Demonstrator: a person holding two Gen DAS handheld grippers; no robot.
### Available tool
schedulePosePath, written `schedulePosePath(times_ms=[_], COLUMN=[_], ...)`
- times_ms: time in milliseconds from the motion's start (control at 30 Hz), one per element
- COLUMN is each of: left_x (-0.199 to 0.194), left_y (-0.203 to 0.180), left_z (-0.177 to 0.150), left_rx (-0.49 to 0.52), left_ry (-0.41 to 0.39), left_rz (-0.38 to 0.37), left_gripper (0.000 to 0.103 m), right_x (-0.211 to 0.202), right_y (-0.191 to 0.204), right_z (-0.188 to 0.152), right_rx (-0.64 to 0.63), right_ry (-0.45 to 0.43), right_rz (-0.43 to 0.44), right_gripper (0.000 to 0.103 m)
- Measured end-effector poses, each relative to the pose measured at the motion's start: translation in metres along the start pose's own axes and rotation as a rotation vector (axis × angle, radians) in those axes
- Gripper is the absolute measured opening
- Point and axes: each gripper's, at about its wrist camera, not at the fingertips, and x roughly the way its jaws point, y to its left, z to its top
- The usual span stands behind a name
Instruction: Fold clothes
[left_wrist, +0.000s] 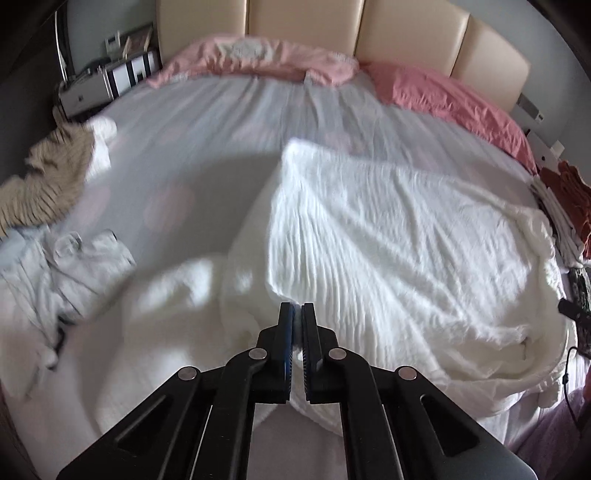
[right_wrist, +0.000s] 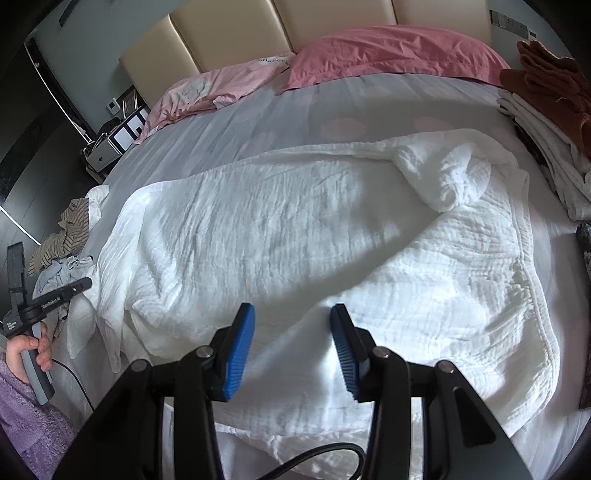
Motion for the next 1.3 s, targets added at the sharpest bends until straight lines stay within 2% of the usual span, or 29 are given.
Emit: schedulePosePath(times_ms=[267,467,600,733,933,1067,1100,1200,1267,1300], left_x=[-0.011,-0.009,0.013,0.045,0.116,0.15,0.154,0.158,0.144,0.137], left_y=[0.045,0.089,0.116,0.136,0.175,0.191,0.193,0.2,0.2,0.2], left_z=[0.058,0.113,0.149,0.178,0.198,0.193,0.192,0.186,0.18,0.177], left_rx=[0.009,0.074,0.112,0.154,0.184,0.185,0.171,0.129,0.117,0.112], left_ry=[-0.031,-0.036,-0.013,0.009,0.115,0.153,0.161,0.178,0.164,0.156], left_rz=[0.075,0.242,0.342,0.417,0.525,0.528,0.508,0.444,0.427,0.42], left_gripper=[0.004,0.004,0.004,0.004,0.004,0.005,0.009,0.01,0.02,0.031], right_x=[0.007,0.023,0.034,0.044,0.056,0.066,0.069,0.074,0.072,0.071], right_y=[-0.001,0.001,0.01,0.012,0.004,0.0,0.0,0.001,0.001,0.002], right_z=[0.006,0.009,0.009,0.009,0.014,0.018,0.018,0.018,0.018,0.018], right_rx=[-0.002,-0.037,-0.096,-0.118,-0.084,-0.073,-0.076,-0.084,-0.09,-0.092], right_ry=[-0.004,0.035,0.04,0.05,0.051,0.067,0.074,0.09,0.085,0.08], right_rz=[-0.017,-0.07,-0.131,-0.148,-0.18,-0.188,-0.19,-0.193,-0.192,-0.192], right_gripper=[0.042,0.042,0.042,0.042,0.042,0.042,0.042,0.042,0.042,0.042])
